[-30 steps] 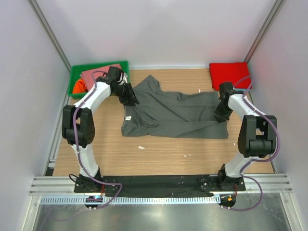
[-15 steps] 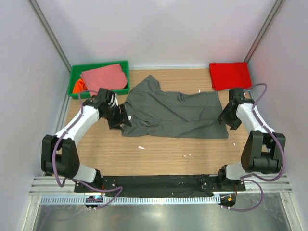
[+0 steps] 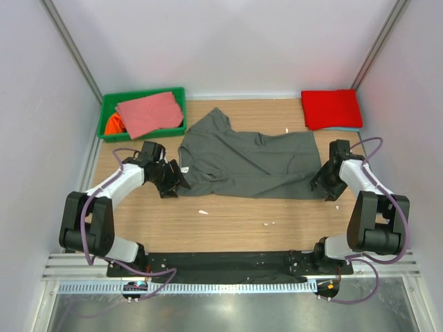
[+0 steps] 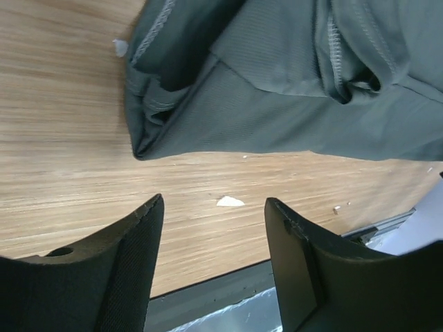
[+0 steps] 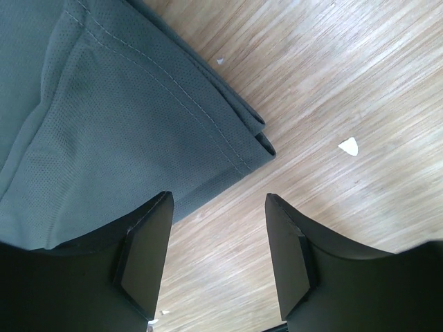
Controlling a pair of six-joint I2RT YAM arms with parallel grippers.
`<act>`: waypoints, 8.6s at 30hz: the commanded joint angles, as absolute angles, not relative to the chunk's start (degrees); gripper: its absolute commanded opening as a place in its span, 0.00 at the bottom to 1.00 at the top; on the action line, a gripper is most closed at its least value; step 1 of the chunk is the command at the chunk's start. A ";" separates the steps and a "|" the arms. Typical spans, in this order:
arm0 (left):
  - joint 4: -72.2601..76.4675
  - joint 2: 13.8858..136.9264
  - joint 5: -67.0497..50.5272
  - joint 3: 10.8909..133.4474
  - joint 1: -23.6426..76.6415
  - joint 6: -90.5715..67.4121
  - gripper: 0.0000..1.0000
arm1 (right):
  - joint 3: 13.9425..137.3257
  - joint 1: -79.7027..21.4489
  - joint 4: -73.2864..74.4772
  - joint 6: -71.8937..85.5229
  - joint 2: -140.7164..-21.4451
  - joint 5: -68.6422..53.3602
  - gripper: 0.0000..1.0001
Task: Fold and stack the t-shirts
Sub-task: Fold the tshirt
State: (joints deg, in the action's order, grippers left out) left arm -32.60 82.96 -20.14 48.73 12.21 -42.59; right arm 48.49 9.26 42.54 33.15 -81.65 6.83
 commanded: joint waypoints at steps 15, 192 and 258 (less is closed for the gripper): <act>-28.21 91.49 -13.89 49.31 11.07 -40.61 0.57 | 46.93 12.57 38.23 34.19 -80.68 5.98 0.61; -24.43 99.32 -36.21 59.06 6.68 -33.13 0.15 | 88.51 -47.56 32.87 14.68 -116.55 29.19 0.30; -34.45 114.96 -19.25 82.00 18.28 -18.02 0.28 | 96.41 -43.68 46.06 63.72 -119.44 8.44 0.63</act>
State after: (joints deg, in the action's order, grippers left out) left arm -35.40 114.28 -17.85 79.70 18.11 -17.80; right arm 94.30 -44.05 45.84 63.16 -121.14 7.84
